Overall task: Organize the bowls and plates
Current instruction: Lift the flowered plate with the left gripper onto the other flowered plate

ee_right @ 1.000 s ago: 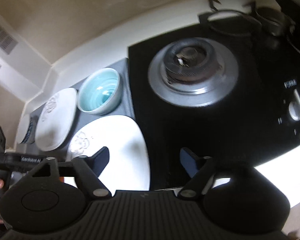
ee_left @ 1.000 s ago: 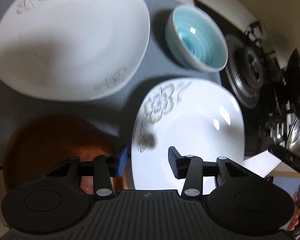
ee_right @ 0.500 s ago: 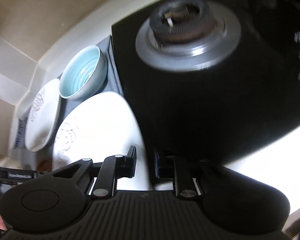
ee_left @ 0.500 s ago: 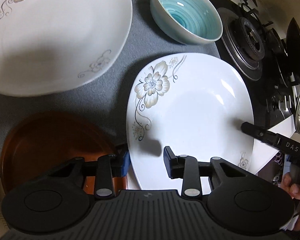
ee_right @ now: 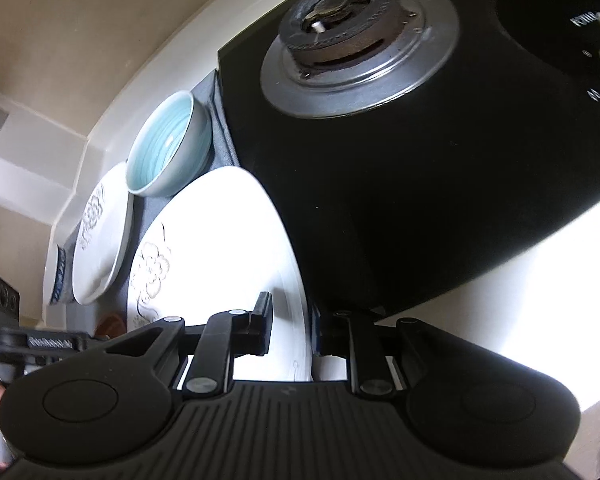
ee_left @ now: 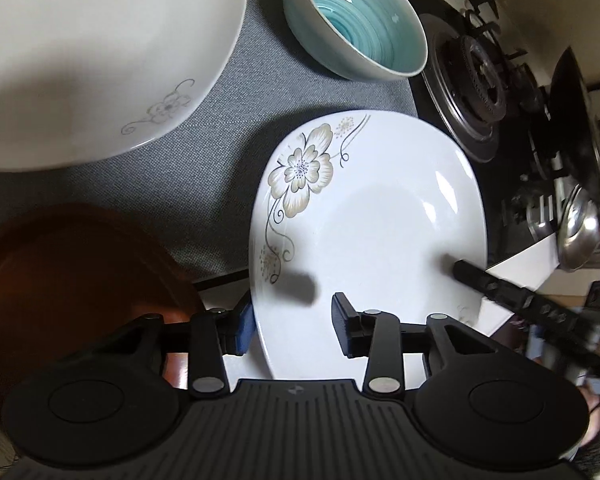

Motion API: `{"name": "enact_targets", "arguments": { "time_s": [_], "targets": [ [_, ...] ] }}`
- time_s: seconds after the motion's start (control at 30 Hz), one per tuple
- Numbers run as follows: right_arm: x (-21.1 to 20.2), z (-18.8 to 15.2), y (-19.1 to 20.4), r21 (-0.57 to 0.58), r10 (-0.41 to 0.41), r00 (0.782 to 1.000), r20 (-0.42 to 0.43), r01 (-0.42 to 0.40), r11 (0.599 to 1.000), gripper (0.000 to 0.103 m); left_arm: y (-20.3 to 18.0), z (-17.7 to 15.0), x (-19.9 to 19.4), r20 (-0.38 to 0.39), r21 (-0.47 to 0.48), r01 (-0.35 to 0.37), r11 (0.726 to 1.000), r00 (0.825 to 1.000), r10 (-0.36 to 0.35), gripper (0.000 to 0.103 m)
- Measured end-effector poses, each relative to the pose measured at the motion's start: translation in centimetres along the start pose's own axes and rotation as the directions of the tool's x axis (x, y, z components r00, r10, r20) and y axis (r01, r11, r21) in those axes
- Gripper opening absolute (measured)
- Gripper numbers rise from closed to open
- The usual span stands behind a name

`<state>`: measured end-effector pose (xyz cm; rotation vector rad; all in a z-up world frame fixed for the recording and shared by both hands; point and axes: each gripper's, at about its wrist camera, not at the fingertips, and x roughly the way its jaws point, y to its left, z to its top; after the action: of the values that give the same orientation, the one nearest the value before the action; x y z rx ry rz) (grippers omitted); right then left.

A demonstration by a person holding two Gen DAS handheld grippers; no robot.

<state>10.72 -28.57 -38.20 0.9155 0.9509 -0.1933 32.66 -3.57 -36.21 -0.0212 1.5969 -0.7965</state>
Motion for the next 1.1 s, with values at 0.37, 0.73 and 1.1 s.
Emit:
{"name": "enact_targets", "arguments": {
  "time_s": [0.37,0.73,1.1],
  "targets": [
    [-1.0,-0.4,0.2,0.030,0.056,0.997,0.059,-0.058,0.998,0.009,-0.7,-1.2,-1.4,0.044,0.068,-0.128,0.989,0.991,0.125,0.027],
    [-2.4,-1.7,-0.2,0.124,0.148,0.985,0.085,-0.158,0.980,0.008,-0.6,-0.2,-3.0,0.040,0.063,-0.105,0.992,0.994,0.103,0.026],
    [-1.7,-1.7,0.8,0.164,0.223,0.974,0.046,-0.228,0.960,0.010,0.1,0.2,-6.8,0.101,0.043,-0.091,0.995,0.991,0.087,0.026]
  ]
}}
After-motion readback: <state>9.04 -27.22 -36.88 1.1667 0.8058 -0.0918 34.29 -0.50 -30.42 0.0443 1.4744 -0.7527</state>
